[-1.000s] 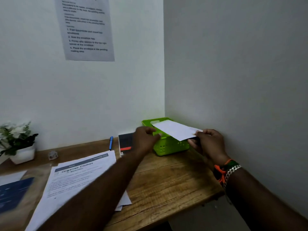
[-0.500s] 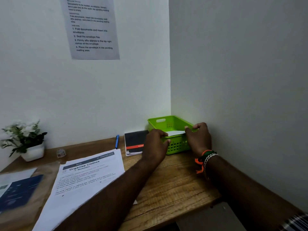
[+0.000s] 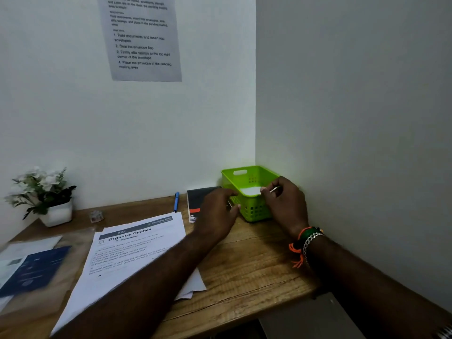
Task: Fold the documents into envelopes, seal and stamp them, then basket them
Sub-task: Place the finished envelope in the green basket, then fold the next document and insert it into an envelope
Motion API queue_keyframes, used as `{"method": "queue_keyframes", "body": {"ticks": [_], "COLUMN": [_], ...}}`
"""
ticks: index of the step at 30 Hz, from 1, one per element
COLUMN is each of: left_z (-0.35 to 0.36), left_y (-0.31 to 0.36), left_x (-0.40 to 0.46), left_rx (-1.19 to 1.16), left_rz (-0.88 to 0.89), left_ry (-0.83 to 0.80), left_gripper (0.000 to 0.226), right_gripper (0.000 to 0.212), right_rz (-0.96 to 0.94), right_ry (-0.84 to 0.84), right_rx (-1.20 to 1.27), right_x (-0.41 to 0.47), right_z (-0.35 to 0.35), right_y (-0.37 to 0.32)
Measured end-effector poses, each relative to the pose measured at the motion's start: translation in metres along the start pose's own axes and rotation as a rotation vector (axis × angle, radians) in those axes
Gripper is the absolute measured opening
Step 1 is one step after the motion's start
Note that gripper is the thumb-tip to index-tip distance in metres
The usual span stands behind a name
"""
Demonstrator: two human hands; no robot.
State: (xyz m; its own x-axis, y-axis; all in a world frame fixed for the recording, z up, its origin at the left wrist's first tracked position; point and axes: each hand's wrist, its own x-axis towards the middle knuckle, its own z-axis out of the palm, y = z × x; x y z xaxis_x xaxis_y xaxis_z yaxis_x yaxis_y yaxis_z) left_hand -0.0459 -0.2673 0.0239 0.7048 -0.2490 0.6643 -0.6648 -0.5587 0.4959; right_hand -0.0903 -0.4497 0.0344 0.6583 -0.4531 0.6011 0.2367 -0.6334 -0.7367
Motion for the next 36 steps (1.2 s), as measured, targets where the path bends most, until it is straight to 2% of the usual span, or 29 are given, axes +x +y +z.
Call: {"method": "queue_keyframes", "body": {"ticks": [4, 7, 10, 14, 15, 18, 22, 24, 27, 28, 31, 36], "left_z": [-0.056, -0.106, -0.152, -0.191, -0.195, -0.199, -0.201, -0.204, -0.207, -0.207, -0.206, -0.204], "left_y": [-0.035, -0.068, -0.102, -0.135, -0.14, -0.15, -0.163, -0.166, -0.175, -0.179, -0.184, -0.186], "left_x": [-0.016, -0.023, -0.026, -0.036, -0.039, -0.047, -0.048, -0.047, -0.047, -0.047, -0.049, -0.05], "left_rx": [0.155, 0.244, 0.356, 0.362, 0.346, 0.304, 0.303, 0.329, 0.382, 0.389, 0.387, 0.368], "left_rz": [-0.056, -0.14, -0.256, -0.392, -0.403, -0.403, -0.433, -0.447, -0.451, -0.457, -0.476, -0.466], "left_ry": [-0.104, -0.183, -0.328, -0.423, -0.423, -0.408, -0.444, -0.462, -0.497, -0.506, -0.5, -0.439], "left_gripper": [0.033, 0.037, 0.058, 0.107, 0.11, 0.088, 0.088, 0.089, 0.117, 0.114, 0.088, 0.089], "right_gripper": [0.017, 0.014, 0.006, 0.016, 0.02, 0.036, 0.057, 0.058, 0.058, 0.057, 0.059, 0.053], "right_rz": [-0.192, -0.335, -0.405, -0.355, -0.355, -0.282, -0.206, -0.211, -0.249, -0.261, -0.299, -0.326], "right_ry": [-0.158, -0.342, -0.53, -0.695, -0.715, -0.747, -0.767, -0.763, -0.766, -0.769, -0.775, -0.787], "right_rx": [0.069, 0.008, -0.075, -0.103, -0.114, -0.166, -0.167, -0.154, -0.183, -0.195, -0.246, -0.264], "right_x": [-0.018, -0.033, -0.043, -0.032, -0.029, -0.024, -0.024, -0.025, -0.024, -0.024, -0.023, -0.016], "right_z": [0.023, 0.052, 0.088, 0.13, 0.14, 0.16, 0.174, 0.179, 0.184, 0.185, 0.189, 0.198], "right_y": [-0.011, -0.027, -0.046, -0.068, -0.071, -0.072, -0.064, -0.059, -0.054, -0.054, -0.054, -0.053]}}
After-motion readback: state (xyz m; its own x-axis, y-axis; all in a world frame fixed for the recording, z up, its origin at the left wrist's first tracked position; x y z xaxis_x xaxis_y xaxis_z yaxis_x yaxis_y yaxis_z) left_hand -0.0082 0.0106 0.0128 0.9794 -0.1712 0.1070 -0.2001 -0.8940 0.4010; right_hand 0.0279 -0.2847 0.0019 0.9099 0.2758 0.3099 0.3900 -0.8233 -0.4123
